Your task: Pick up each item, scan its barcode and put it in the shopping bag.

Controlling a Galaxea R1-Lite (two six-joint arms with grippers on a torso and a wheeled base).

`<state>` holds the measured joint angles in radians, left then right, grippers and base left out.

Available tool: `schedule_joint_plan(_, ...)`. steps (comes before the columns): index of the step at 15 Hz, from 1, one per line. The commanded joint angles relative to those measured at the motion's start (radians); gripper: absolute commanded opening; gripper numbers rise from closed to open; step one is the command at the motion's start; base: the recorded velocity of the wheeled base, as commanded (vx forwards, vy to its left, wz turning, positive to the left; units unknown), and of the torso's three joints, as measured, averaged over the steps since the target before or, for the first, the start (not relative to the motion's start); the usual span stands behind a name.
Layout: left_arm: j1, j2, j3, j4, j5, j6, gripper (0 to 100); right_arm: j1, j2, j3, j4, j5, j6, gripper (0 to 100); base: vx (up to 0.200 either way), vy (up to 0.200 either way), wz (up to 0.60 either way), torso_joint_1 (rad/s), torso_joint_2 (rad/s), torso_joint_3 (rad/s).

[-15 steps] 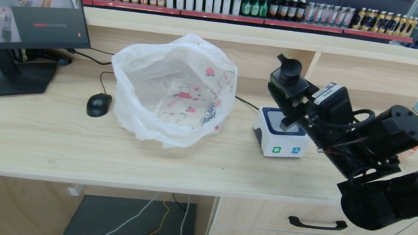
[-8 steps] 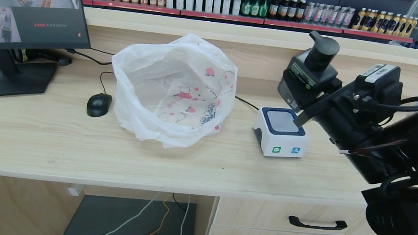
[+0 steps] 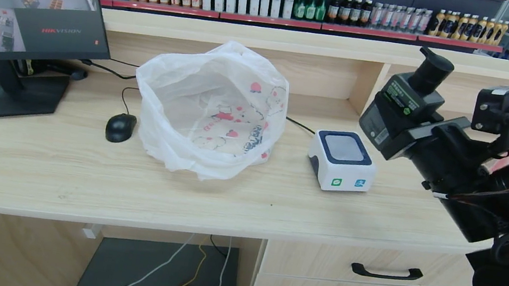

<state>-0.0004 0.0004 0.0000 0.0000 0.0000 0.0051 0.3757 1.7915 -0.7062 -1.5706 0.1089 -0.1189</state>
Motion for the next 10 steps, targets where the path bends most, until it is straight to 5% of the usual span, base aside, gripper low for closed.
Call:
schedule_joint_plan(1,-0.001,0.0,0.0,0.0,0.0,0.001,100,0.009,-0.001,0.056,0.0,-0.018,0.001,0,0.0,0.0,0.0,0.0,0.0,0.0)
schedule_joint_plan(6,0.0,0.0,0.0,0.0,0.0,-0.001,100,0.075,0.008,0.056,0.0,-0.239,0.084,0,0.0,0.0,0.0,0.0,0.0,0.0)
schedule_joint_plan(10,0.0,0.0,0.0,0.0,0.0,-0.004,100,0.095,0.016,0.024,0.0,-0.244,0.087,0,0.0,0.1,0.0,0.0,0.0,0.001)
